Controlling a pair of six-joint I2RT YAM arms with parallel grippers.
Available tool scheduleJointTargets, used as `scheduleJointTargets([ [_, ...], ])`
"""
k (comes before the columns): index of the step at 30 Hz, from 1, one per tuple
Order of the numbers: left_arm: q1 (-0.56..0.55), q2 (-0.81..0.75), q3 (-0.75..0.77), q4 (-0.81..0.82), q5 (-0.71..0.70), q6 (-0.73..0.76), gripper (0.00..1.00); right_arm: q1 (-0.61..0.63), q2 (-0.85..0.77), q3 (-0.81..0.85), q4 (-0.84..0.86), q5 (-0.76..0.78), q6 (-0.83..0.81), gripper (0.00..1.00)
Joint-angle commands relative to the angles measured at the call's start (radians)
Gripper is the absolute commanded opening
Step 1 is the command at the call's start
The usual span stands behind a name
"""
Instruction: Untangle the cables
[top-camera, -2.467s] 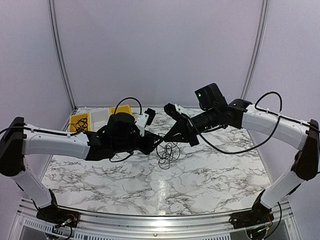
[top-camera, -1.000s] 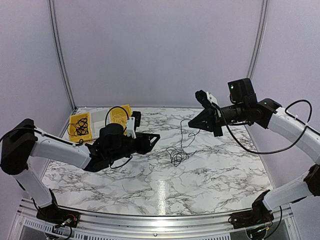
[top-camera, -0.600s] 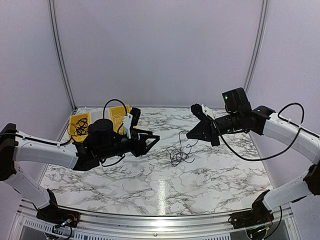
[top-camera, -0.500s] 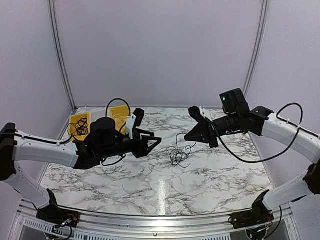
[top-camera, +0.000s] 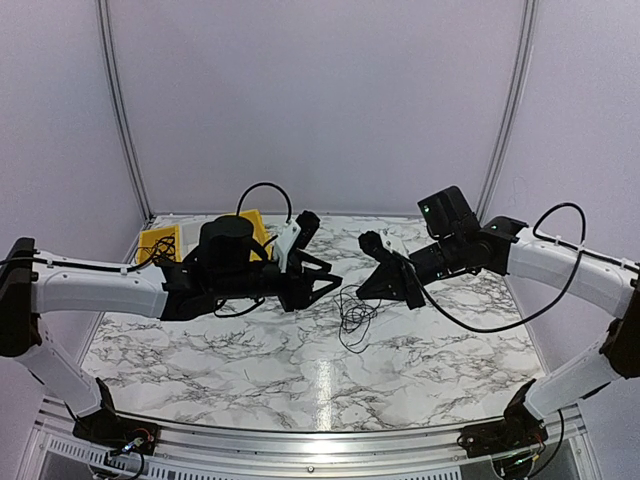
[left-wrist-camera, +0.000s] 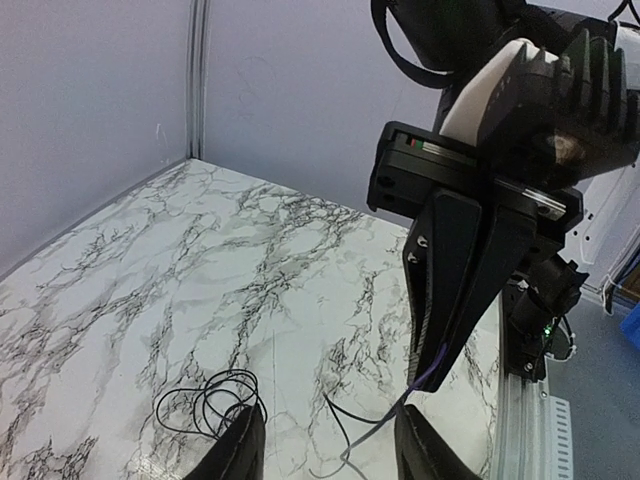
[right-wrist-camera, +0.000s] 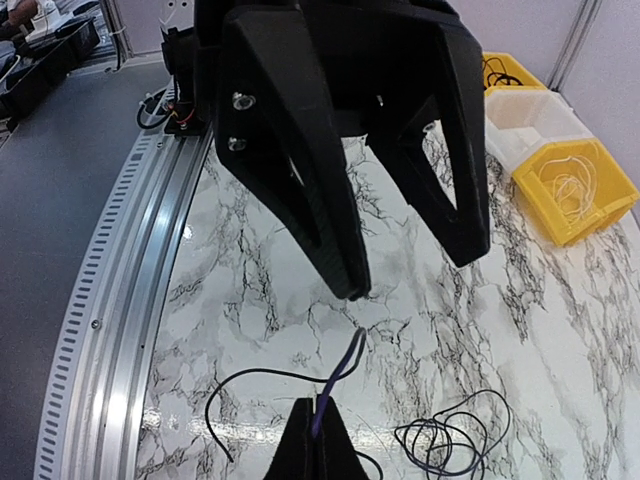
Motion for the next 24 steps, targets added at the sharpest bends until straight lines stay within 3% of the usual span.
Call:
scheduleJointTargets([
  [1, -0.007, 0.019, 0.034, -0.056, 0.049, 0.036, 0.46, 0.012, 0.009, 0.048, -0.019, -0.013, -0.011, 0.00],
  [16, -0.008, 0.064, 0.078, -0.098, 0.112, 0.086, 0.44, 0.013, 0.009, 0.065, -0.034, -0.024, -0.007, 0.00],
  [19, -0.008, 0.082, 0.103, -0.116, 0.131, 0.090, 0.38, 0.014, 0.009, 0.064, -0.036, -0.022, -0.008, 0.00],
  [24, -0.008, 0.094, 0.125, -0.129, 0.119, 0.124, 0.18, 0.013, 0.004, 0.056, -0.033, -0.011, -0.008, 0.00],
])
